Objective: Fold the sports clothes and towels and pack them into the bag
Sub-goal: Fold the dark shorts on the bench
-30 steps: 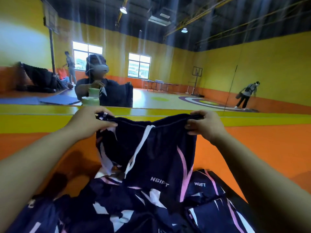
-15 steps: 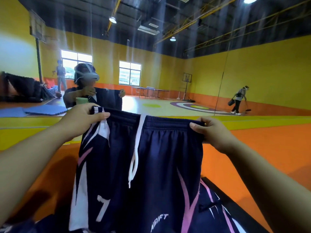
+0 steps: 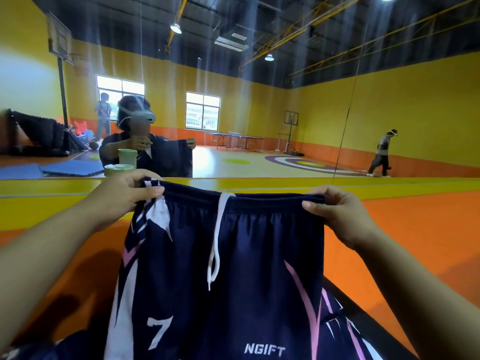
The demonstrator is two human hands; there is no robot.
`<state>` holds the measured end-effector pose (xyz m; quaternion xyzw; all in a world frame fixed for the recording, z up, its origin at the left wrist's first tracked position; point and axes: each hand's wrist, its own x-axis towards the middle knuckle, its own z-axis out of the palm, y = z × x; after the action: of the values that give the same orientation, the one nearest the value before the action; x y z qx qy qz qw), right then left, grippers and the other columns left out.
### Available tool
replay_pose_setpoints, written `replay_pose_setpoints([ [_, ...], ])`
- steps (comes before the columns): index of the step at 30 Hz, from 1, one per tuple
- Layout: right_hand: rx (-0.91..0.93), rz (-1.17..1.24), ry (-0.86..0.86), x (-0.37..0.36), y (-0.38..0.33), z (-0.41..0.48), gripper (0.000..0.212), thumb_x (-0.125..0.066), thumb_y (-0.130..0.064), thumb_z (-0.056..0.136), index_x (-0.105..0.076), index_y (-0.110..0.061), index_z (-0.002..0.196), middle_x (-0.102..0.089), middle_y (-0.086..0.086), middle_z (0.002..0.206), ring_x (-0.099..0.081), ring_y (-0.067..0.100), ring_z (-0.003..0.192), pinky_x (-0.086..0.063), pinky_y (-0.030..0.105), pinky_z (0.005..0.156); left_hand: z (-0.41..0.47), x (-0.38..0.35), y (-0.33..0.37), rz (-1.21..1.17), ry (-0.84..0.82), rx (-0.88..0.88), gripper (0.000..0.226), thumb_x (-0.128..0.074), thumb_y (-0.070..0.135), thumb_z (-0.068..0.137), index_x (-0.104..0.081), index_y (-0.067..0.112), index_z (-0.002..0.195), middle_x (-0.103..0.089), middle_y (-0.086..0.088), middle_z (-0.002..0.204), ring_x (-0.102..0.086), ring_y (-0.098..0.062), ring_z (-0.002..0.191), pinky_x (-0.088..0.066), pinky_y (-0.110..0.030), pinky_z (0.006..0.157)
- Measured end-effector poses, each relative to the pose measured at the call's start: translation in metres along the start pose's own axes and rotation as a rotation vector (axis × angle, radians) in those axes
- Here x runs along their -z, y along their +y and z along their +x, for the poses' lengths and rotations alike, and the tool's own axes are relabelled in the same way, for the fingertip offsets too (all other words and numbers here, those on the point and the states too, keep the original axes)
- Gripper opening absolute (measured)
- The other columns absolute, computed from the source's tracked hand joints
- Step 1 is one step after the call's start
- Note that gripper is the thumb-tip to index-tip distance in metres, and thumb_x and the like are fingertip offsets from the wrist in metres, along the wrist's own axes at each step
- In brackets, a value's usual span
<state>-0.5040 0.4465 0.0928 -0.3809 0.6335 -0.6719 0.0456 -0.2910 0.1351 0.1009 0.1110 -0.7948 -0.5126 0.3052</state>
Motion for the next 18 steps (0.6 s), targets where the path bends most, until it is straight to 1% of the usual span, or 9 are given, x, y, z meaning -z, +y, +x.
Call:
replay_pose_setpoints([
  [2,0.104,0.032,-0.030,0.000,-0.002,-0.004,0.036,-0.088,-0.035,0.051,-0.070,-0.017,0.076,-0.072,0.003,0.080,-0.067,0.019,0.074,-0.055,0.029,0.067,-0.004,0.002,0.004,0.007,-0.003,-0.084,0.015,-0.057,0.000,0.088,-0.065,0.011,0.093,-0.066,0.002,0.070,-0.060,-0.012,0.066,-0.050,-0.017,0.056],
  [4,0.162,0.089,-0.079,-0.002,-0.005,-0.006,0.045,-0.093,-0.044,0.038,-0.072,-0.023,0.071,-0.074,0.003,0.088,-0.068,0.018,0.083,-0.056,0.028,0.071,-0.007,0.004,0.009,0.041,-0.019,-0.161,0.019,-0.060,-0.001,0.085,-0.067,0.013,0.096,-0.068,-0.003,0.086,-0.062,-0.011,0.073,-0.050,-0.017,0.061],
  [6,0.188,0.127,-0.150,-0.004,-0.008,-0.006,0.043,-0.095,-0.042,0.038,-0.073,-0.024,0.070,-0.074,0.003,0.091,-0.068,0.019,0.087,-0.056,0.028,0.071,-0.004,0.009,0.011,0.020,-0.067,-0.205,0.019,-0.069,0.010,0.078,-0.071,0.022,0.092,-0.067,-0.008,0.103,-0.062,-0.019,0.091,-0.053,-0.022,0.071],
  [8,0.185,0.156,-0.212,-0.008,-0.011,-0.008,0.040,-0.095,-0.038,0.041,-0.073,-0.022,0.071,-0.073,0.004,0.091,-0.069,0.019,0.088,-0.055,0.027,0.070,-0.003,0.010,0.016,-0.037,-0.137,-0.200,0.021,-0.078,0.027,0.065,-0.073,0.028,0.085,-0.068,-0.005,0.100,-0.062,-0.022,0.095,-0.054,-0.023,0.076],
  [11,0.175,0.144,-0.264,-0.016,-0.016,-0.009,0.040,-0.094,-0.040,0.041,-0.073,-0.024,0.072,-0.073,0.002,0.092,-0.068,0.017,0.087,-0.054,0.026,0.071,-0.005,0.002,0.023,-0.036,-0.230,-0.214,0.034,-0.087,0.040,0.053,-0.074,0.027,0.081,-0.070,-0.001,0.091,-0.066,-0.019,0.089,-0.055,-0.022,0.076],
  [12,0.174,0.122,-0.279,-0.020,-0.016,-0.010,0.041,-0.094,-0.042,0.041,-0.074,-0.025,0.072,-0.073,0.001,0.092,-0.068,0.016,0.086,-0.054,0.025,0.071,-0.007,-0.004,0.026,-0.016,-0.256,-0.229,0.034,-0.089,0.037,0.052,-0.074,0.027,0.081,-0.071,-0.001,0.091,-0.067,-0.018,0.089,-0.055,-0.021,0.076],
  [14,0.174,0.068,-0.323,-0.031,-0.019,-0.010,0.042,-0.092,-0.045,0.042,-0.074,-0.027,0.075,-0.071,-0.003,0.087,-0.065,0.015,0.081,-0.053,0.024,0.071,-0.008,-0.018,0.035,0.045,-0.275,-0.267,0.022,-0.080,0.007,0.068,-0.076,0.026,0.079,-0.072,-0.001,0.091,-0.067,-0.016,0.091,-0.053,-0.021,0.077],
  [15,0.176,0.046,-0.349,-0.037,-0.020,-0.010,0.041,-0.092,-0.043,0.044,-0.074,-0.027,0.077,-0.070,-0.004,0.084,-0.064,0.014,0.079,-0.052,0.024,0.071,-0.008,-0.025,0.039,0.080,-0.281,-0.283,0.033,-0.073,-0.006,0.072,-0.077,0.026,0.078,-0.072,0.000,0.091,-0.066,-0.014,0.091,-0.052,-0.020,0.077],
  [18,0.184,0.018,-0.412,-0.056,-0.027,-0.012,0.036,-0.087,-0.012,0.056,-0.069,-0.015,0.087,-0.070,-0.007,0.077,-0.064,0.009,0.073,-0.051,0.020,0.069,-0.014,-0.045,0.053,0.087,-0.330,-0.328,0.037,-0.068,-0.015,0.071,-0.077,0.019,0.081,-0.074,-0.002,0.091,-0.068,-0.011,0.087,-0.051,-0.015,0.073],
])
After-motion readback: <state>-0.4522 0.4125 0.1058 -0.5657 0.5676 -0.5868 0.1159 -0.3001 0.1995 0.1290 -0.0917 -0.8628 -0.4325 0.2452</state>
